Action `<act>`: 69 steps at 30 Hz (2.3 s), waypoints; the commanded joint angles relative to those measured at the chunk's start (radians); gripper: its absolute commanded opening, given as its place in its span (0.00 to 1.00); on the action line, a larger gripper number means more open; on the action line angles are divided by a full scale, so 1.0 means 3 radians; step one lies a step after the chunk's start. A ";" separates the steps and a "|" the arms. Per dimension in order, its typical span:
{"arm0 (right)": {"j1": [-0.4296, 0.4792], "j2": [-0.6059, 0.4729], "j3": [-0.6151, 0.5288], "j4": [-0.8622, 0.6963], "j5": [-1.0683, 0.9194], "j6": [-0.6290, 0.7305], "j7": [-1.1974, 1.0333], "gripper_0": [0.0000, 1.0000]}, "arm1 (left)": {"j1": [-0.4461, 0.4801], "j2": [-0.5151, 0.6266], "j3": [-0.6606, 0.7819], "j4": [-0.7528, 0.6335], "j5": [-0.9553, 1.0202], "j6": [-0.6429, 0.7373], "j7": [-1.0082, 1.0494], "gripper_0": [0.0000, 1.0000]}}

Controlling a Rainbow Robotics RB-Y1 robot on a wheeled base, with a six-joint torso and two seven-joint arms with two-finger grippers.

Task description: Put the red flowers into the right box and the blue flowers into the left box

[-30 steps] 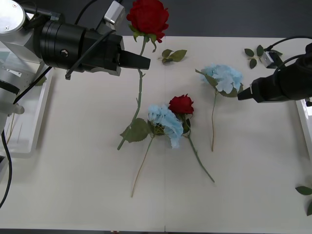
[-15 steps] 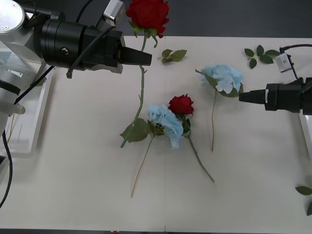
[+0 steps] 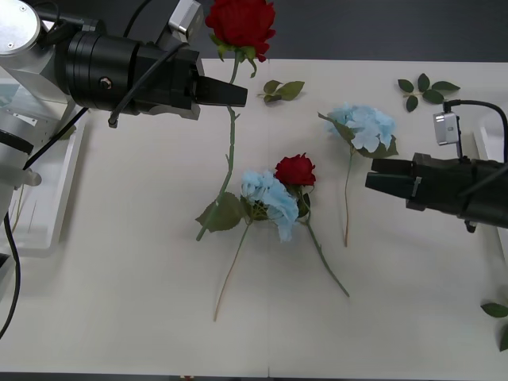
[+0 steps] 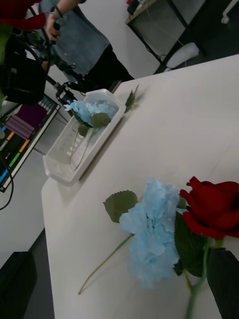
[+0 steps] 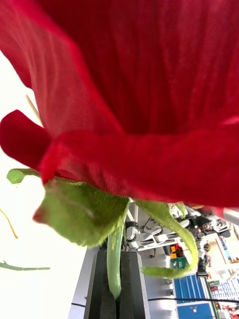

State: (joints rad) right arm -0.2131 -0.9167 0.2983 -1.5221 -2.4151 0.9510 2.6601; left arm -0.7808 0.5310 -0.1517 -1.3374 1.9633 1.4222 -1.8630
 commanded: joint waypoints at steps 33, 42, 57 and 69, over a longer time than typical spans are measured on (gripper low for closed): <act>-0.0005 0.1005 0.0985 -0.1272 -0.0034 -0.1324 -0.0931 0.94 | 0.0010 -0.0047 0.0020 -0.0037 0.0031 -0.0016 -0.0115 0.00; -0.0164 0.1164 0.0954 -0.1272 0.0237 -0.1396 -0.1693 0.93 | 0.0010 -0.0047 0.0020 -0.0037 0.0031 -0.0016 -0.0115 0.00; -0.0312 0.1312 0.0954 -0.1262 0.0749 -0.1539 -0.2578 0.67 | 0.0010 -0.0047 0.0020 -0.0037 0.0031 -0.0016 -0.0115 0.00; -0.0333 0.1322 0.0954 -0.1262 0.0774 -0.1565 -0.2838 0.03 | 0.0010 -0.0047 0.0020 -0.0037 0.0031 -0.0016 -0.0115 0.00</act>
State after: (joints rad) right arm -0.2860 -0.5565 0.5864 -1.8680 -2.1804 0.4898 1.8555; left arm -0.7807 0.5302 -0.1517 -1.3372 1.9633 1.4222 -1.8630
